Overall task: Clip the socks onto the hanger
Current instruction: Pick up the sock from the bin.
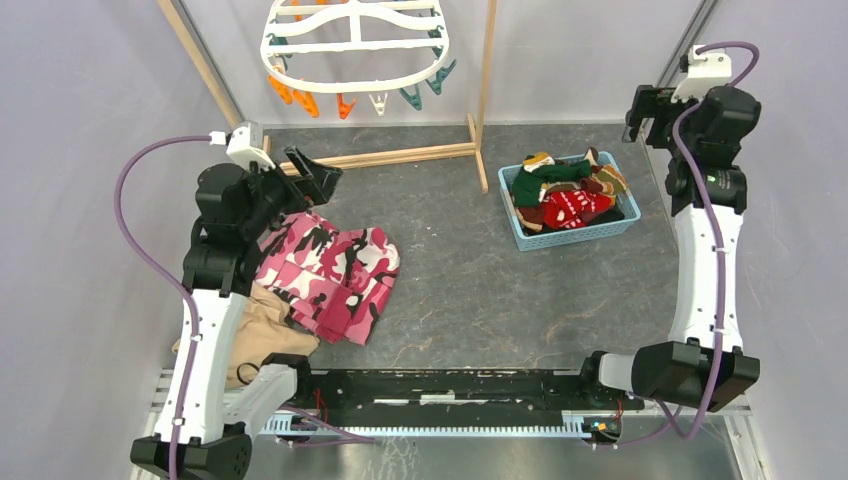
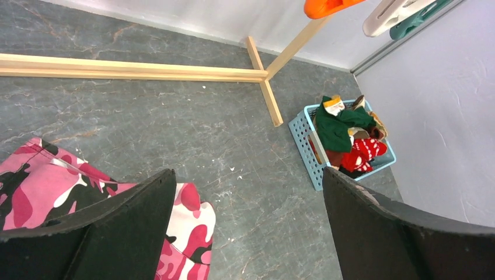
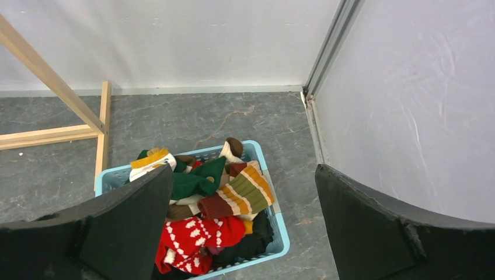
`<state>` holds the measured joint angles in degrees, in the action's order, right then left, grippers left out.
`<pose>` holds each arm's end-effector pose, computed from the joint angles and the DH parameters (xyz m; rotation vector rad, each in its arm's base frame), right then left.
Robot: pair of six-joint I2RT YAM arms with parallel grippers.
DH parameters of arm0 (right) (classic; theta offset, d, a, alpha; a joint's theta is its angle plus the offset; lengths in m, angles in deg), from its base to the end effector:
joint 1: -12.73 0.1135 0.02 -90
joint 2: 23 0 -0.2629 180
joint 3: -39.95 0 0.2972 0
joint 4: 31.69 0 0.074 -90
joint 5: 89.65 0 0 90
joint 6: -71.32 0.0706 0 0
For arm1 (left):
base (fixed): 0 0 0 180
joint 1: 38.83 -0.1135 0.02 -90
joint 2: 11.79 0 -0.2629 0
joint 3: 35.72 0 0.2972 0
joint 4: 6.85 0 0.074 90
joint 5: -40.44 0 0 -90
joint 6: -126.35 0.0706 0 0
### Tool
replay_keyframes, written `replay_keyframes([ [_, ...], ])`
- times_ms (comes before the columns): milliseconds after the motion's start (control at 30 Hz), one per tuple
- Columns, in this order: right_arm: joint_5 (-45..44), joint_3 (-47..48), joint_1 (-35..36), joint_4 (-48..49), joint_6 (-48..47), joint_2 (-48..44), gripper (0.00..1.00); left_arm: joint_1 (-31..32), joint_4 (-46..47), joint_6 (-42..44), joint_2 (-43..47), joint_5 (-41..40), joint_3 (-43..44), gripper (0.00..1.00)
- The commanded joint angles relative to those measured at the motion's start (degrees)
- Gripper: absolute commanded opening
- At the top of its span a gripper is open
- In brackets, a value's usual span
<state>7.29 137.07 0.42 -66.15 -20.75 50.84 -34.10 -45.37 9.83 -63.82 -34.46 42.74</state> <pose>0.3547 -0.0687 0.4555 0.0698 1.7637 -0.0752 0.2610 -0.0400 0.4233 -0.1514 1.8115 -0.6243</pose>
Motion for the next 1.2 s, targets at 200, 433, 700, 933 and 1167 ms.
replay_keyframes([
  [200,9.0,4.2,-3.1,-5.2,-3.9,1.1,0.98,-0.9,6.9,-5.5,1.9,0.7,-1.1,1.00],
  [433,27.5,-2.6,-2.9,-2.6,-17.9,-1.3,0.98,-1.0,9.9,-6.3,1.8,2.6,-4.2,1.00],
  [700,39.7,-6.7,8.7,-24.1,-53.8,-0.1,0.98,-0.9,5.8,-6.3,-3.9,8.7,-9.8,1.00],
  [933,41.0,-11.8,15.3,-24.7,-55.3,2.2,0.98,13.9,-3.8,-0.7,-8.1,-9.6,-11.1,0.98],
  [1167,42.0,-11.2,15.4,-24.8,-52.4,4.5,0.98,17.1,-2.2,0.7,-9.8,-20.4,-14.8,0.87],
])
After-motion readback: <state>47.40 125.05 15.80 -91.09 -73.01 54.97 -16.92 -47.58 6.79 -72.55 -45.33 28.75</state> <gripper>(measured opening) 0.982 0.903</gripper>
